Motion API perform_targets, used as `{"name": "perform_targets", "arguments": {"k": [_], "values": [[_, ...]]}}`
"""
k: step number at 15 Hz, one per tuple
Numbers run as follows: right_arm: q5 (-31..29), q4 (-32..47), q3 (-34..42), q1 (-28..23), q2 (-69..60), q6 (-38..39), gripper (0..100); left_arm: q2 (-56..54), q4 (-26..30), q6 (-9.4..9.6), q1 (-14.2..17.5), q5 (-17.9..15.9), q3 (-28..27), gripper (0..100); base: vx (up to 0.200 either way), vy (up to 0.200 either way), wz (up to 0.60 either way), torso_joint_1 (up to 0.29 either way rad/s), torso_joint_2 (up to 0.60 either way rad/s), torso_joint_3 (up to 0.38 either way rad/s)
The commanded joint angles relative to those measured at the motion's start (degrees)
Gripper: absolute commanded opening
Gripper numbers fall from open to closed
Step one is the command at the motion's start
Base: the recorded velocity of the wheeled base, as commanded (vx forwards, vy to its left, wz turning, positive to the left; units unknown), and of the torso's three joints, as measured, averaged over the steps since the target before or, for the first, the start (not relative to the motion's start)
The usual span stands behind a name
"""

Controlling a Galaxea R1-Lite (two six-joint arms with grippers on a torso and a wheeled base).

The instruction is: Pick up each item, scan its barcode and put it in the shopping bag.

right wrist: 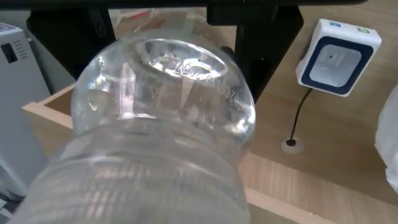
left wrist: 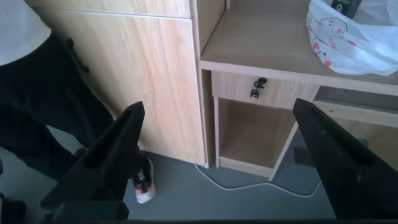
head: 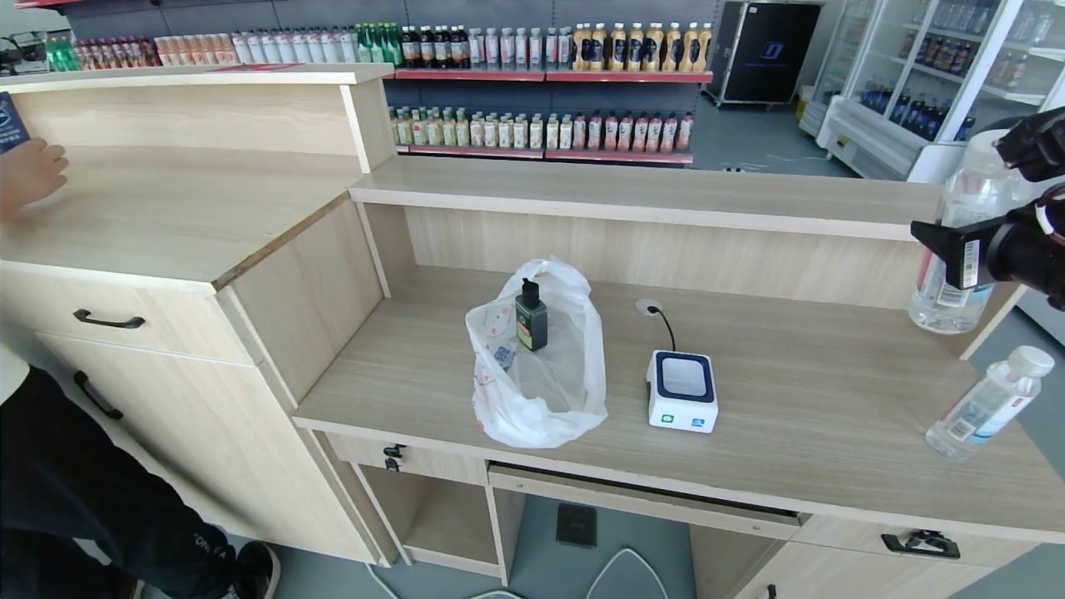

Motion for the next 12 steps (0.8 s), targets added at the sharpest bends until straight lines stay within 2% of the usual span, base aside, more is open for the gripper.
{"name": "perform_targets", "arguments": {"k": [1, 6, 12], "values": [[0.01, -6.07, 1.2, 0.79, 6.42, -1.94, 0, -0.02, 0.02, 0.01, 0.06, 0.02, 0.0, 100, 0.0, 0.0, 0.0, 0.0, 0.0, 0.0], [0.45, -26.63, 3.48, 4.92, 17.94, -7.83, 0, -0.02, 0.02, 0.01, 0.06, 0.02, 0.0, 100, 0.0, 0.0, 0.0, 0.0, 0.0, 0.0], [6.34, -43.25, 4.89, 7.2, 26.64, -14.24, 0, -0.02, 0.02, 0.01, 0.06, 0.02, 0.0, 100, 0.0, 0.0, 0.0, 0.0, 0.0, 0.0]]}}
